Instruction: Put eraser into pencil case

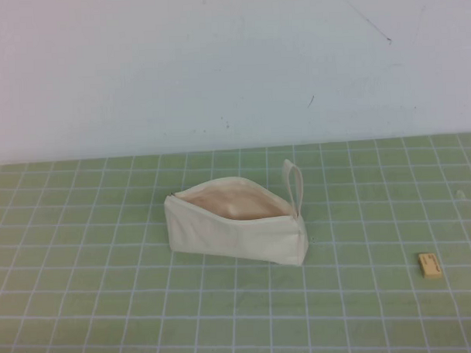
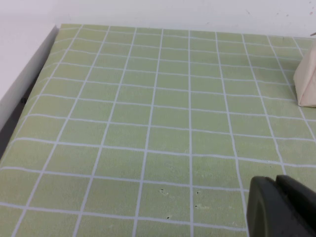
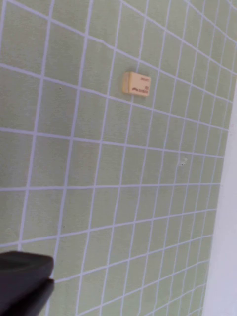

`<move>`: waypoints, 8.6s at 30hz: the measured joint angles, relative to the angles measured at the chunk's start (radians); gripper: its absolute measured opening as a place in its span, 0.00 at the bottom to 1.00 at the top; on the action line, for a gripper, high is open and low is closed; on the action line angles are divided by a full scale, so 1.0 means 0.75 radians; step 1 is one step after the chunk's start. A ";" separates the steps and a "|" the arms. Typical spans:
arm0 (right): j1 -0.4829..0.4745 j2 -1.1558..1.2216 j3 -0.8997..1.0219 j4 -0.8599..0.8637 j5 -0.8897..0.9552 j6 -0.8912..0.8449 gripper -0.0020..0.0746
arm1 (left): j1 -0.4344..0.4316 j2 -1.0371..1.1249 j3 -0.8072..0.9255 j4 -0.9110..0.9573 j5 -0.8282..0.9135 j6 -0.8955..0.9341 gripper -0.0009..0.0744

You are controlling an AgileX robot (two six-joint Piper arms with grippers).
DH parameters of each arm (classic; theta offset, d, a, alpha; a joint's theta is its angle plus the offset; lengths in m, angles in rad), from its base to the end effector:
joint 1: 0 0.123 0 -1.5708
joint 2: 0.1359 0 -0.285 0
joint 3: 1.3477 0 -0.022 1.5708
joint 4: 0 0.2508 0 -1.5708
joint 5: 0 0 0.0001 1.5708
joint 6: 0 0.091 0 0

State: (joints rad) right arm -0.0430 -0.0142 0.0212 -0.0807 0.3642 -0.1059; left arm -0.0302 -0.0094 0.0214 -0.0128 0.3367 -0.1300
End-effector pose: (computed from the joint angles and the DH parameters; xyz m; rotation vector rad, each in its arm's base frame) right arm 0.0525 -0.0049 0.1741 -0.1084 1.8544 -0.1826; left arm 0.0536 -0.0020 0.1761 -0.0996 1.8314 -0.1250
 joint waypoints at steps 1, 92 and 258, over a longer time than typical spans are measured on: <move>0.000 0.000 0.000 0.000 0.000 0.000 0.03 | 0.000 0.000 0.000 0.000 0.000 0.000 0.01; 0.051 1.858 -1.188 0.639 0.281 -0.989 0.03 | 0.000 0.000 0.000 -0.002 0.000 0.000 0.01; -0.076 0.021 0.000 0.201 -0.255 -0.501 0.03 | 0.000 0.000 0.000 -0.003 0.000 0.000 0.01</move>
State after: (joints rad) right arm -0.0996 0.0013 0.0213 0.0699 0.1728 -0.4818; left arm -0.0302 -0.0094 0.0214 -0.0147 0.3367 -0.1300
